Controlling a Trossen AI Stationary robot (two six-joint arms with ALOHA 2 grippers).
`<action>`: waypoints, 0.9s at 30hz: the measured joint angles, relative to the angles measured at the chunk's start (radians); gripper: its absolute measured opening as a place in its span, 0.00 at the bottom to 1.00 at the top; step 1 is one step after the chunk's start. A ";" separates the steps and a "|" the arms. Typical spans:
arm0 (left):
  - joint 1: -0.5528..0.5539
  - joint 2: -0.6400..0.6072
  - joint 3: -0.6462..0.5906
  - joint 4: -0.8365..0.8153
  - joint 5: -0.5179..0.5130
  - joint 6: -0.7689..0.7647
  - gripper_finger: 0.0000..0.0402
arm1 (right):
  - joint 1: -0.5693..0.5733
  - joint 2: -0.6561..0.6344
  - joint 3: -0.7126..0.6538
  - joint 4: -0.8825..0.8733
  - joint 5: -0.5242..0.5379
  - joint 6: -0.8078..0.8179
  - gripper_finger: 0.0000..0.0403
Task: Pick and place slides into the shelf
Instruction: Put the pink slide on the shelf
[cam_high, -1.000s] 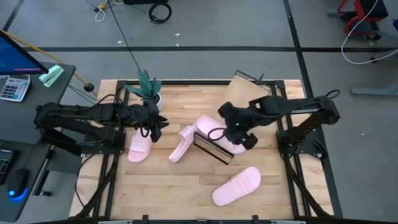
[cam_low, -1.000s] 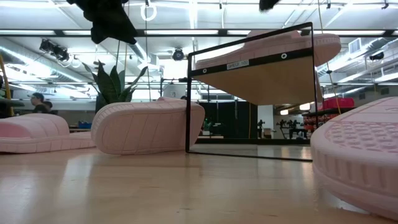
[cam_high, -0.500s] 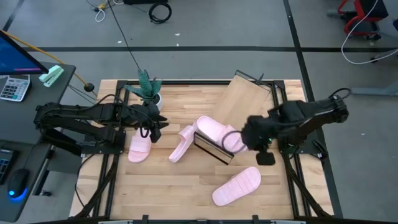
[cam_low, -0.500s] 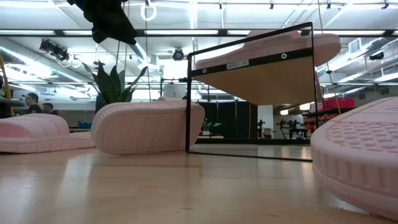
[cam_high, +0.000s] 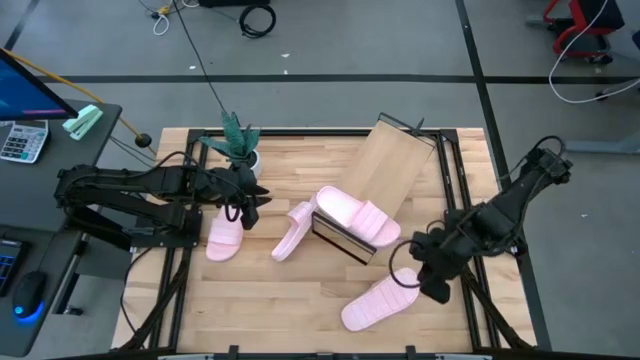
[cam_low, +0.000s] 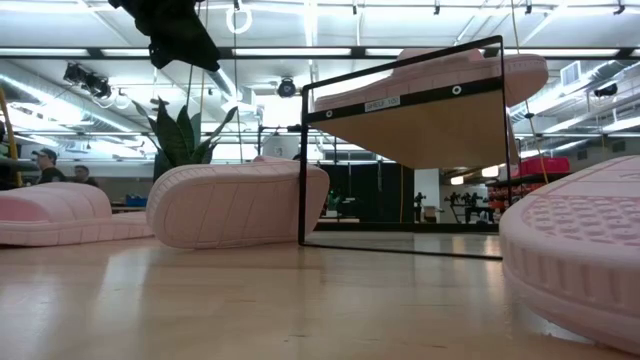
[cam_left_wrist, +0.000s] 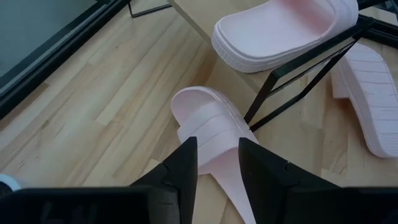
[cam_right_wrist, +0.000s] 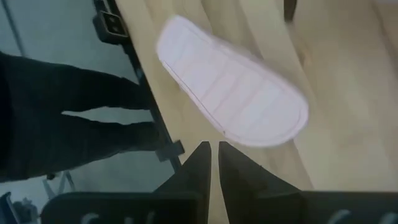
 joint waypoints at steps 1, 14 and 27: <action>0.000 0.000 0.000 0.000 0.000 0.000 0.31 | 0.015 -0.001 -0.016 0.007 0.003 0.030 0.10; -0.002 0.000 0.000 0.000 0.001 -0.050 0.28 | 0.138 -0.001 -0.127 0.024 0.076 0.201 0.10; -0.002 0.000 0.000 0.000 0.002 -0.122 0.28 | 0.206 0.000 -0.164 0.034 0.162 0.374 0.10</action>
